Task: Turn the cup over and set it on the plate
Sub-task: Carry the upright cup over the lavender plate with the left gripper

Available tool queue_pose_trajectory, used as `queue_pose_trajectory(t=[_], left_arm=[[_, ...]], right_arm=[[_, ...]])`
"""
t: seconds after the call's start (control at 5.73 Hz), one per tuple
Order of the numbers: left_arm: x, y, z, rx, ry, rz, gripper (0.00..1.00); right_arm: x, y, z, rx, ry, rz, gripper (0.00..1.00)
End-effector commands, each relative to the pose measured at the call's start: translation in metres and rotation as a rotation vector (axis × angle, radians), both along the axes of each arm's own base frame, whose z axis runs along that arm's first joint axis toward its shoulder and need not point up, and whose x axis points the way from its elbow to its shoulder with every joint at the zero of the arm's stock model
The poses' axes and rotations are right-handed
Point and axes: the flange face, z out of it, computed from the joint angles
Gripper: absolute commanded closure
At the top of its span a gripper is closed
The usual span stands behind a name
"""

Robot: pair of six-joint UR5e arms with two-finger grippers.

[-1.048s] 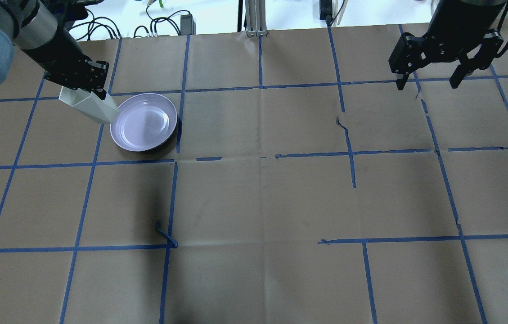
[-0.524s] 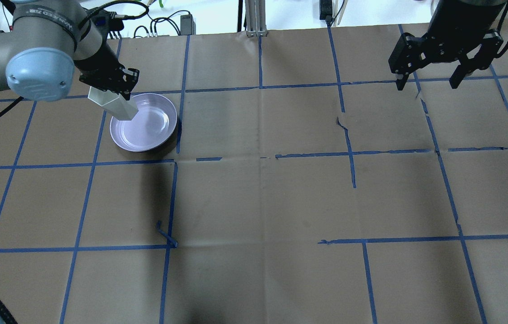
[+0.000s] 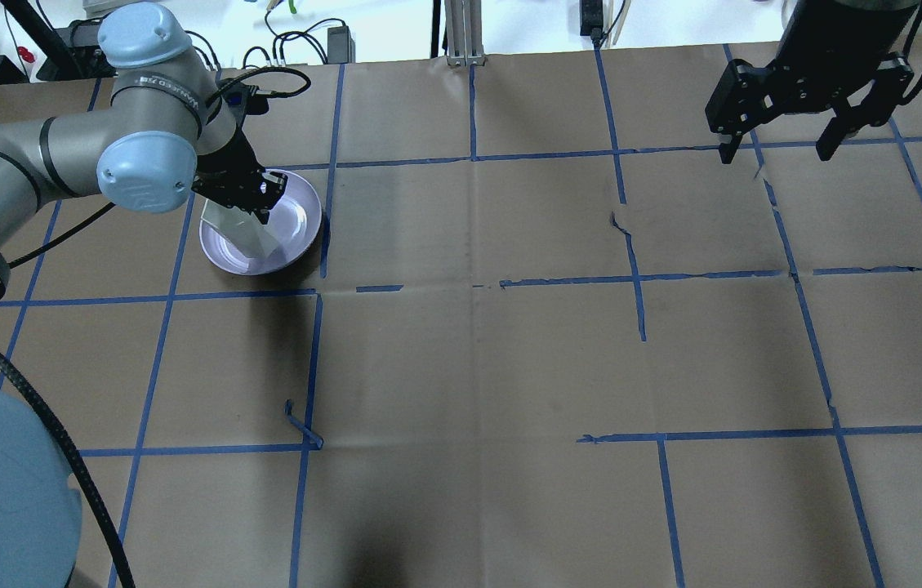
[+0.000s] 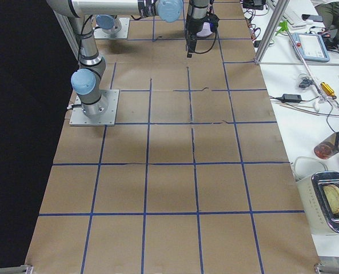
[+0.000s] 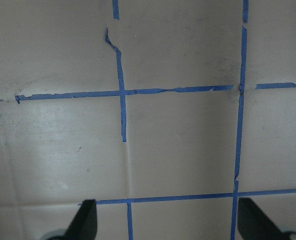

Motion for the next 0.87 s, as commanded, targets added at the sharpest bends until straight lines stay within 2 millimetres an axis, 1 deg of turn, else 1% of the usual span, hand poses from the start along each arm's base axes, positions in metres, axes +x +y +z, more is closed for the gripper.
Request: queue_pose_trajectory(t=[0.0,0.17,0.35,0.52,0.7], left_arm=[[0.000,0.002,-0.012,0.022,-0.014,-0.017,1.00],[0.001,-0.003,-0.015,0.001,-0.017,-0.016,0.99],[0.004,-0.007,-0.012,-0.037,-0.039,0.001,0.57],[0.005,-0.011,0.010,-0.074,-0.048,0.005,0.01],[-0.002,-0.002,0.029,-0.058,-0.046,0.005,0.01]], right_arm=[[0.000,0.000,0.000,0.000,0.000,0.000,0.00],[0.000,0.000,0.000,0.000,0.000,0.000,0.00],[0.000,0.000,0.000,0.000,0.000,0.000,0.00],[0.000,0.000,0.000,0.000,0.000,0.000,0.00],[0.000,0.000,0.000,0.000,0.000,0.000,0.00]])
